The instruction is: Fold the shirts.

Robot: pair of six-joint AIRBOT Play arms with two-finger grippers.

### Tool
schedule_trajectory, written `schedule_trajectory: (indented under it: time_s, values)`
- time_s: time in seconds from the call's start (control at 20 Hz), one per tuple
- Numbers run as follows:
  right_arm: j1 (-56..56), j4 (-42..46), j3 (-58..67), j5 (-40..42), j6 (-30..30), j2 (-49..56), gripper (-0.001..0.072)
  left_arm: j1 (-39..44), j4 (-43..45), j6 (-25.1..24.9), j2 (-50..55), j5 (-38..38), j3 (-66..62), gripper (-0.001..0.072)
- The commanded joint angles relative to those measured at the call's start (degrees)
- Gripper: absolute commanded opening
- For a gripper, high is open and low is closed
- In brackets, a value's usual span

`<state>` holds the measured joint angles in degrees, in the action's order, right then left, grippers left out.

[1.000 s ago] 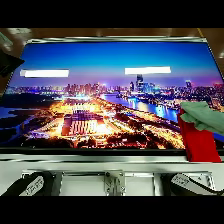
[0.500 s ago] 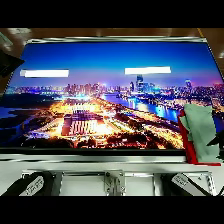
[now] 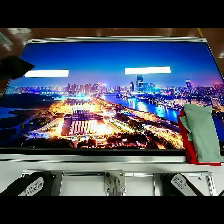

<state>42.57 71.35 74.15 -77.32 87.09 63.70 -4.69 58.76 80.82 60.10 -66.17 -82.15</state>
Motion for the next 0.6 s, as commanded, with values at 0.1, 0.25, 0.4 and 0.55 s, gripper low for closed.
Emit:
schedule_trajectory:
  time_s: [0.1,0.25,0.4,0.55]
  values:
    - [-26.73,12.61,2.86,-3.63,2.99,2.93,0.0682,20.46,31.32,8.61,10.73,-10.71,0.00,0.0324]
    - [-32.00,13.11,2.86,-10.38,2.99,7.78,0.0682,23.63,30.58,12.66,15.82,-12.55,0.00,0.0549]
    - [-34.73,13.09,2.89,-10.73,2.95,8.94,0.0682,23.63,29.73,12.96,16.20,-12.59,0.00,0.0548]
    - [-35.89,12.76,2.89,-10.75,2.91,8.94,0.0681,23.65,29.29,12.98,16.26,-14.78,0.02,0.0548]
